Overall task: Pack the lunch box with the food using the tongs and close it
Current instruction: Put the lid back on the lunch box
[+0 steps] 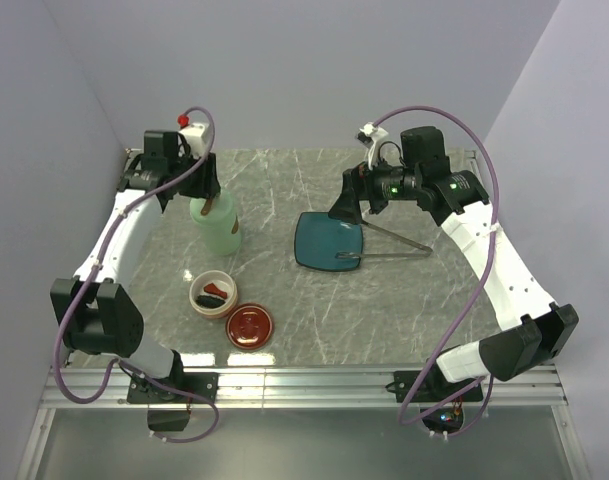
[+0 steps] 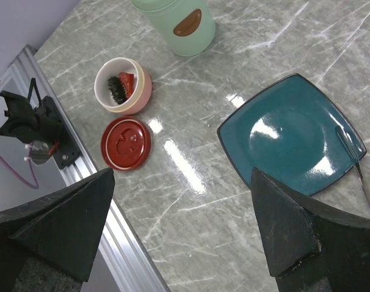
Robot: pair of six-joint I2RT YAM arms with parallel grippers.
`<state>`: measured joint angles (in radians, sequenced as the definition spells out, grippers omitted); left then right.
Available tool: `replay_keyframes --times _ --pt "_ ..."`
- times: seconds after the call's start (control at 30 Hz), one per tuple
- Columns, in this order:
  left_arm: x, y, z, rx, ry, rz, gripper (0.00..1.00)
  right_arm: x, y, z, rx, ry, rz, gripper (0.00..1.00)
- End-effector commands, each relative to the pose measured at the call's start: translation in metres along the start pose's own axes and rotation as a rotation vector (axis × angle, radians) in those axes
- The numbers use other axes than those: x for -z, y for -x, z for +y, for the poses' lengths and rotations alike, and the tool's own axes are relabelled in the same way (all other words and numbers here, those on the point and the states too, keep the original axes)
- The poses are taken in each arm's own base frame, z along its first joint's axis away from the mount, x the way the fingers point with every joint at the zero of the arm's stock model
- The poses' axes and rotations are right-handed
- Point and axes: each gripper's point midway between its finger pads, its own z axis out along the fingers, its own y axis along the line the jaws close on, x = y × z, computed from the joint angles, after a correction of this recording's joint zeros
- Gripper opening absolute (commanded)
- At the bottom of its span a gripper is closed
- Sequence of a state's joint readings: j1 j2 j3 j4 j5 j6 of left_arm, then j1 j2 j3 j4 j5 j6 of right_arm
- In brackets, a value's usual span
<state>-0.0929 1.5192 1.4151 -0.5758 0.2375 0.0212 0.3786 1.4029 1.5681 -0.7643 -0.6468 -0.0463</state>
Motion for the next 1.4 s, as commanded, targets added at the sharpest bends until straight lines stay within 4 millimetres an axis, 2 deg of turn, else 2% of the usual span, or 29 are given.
replay_keyframes --times 0.0,0.03,0.07,0.17,0.37,0.53,0.8,0.87,1.37 --pt "0.028 0.038 -0.002 -0.053 0.015 -0.086 0.57 0.005 0.010 0.001 0.025 -0.002 -0.024 1.00" --pt "0.031 0.036 -0.002 -0.056 0.016 -0.067 0.58 0.005 0.010 0.002 0.026 0.001 -0.023 1.00" --pt "0.035 0.043 -0.001 -0.065 0.024 -0.078 0.58 0.005 0.010 0.001 0.024 -0.002 -0.023 1.00" --pt "0.038 0.038 0.005 -0.076 0.052 0.008 0.58 0.004 0.010 0.001 0.021 0.000 -0.012 1.00" --pt "0.030 0.024 0.008 -0.098 0.047 0.095 0.57 0.003 0.009 0.000 0.014 0.002 -0.003 1.00" --pt "0.016 -0.003 0.001 -0.090 -0.003 0.183 0.56 -0.001 0.007 -0.001 0.003 0.011 0.008 1.00" --pt "-0.023 -0.070 0.005 -0.090 0.028 0.362 0.57 -0.004 0.005 -0.001 -0.008 0.022 0.021 1.00" --pt "-0.030 -0.081 0.006 -0.085 0.030 0.398 0.57 -0.004 0.005 -0.002 -0.008 0.018 0.023 1.00" --pt "-0.038 -0.122 0.009 -0.119 0.060 0.546 0.58 -0.002 0.001 -0.002 0.000 0.010 0.031 1.00"
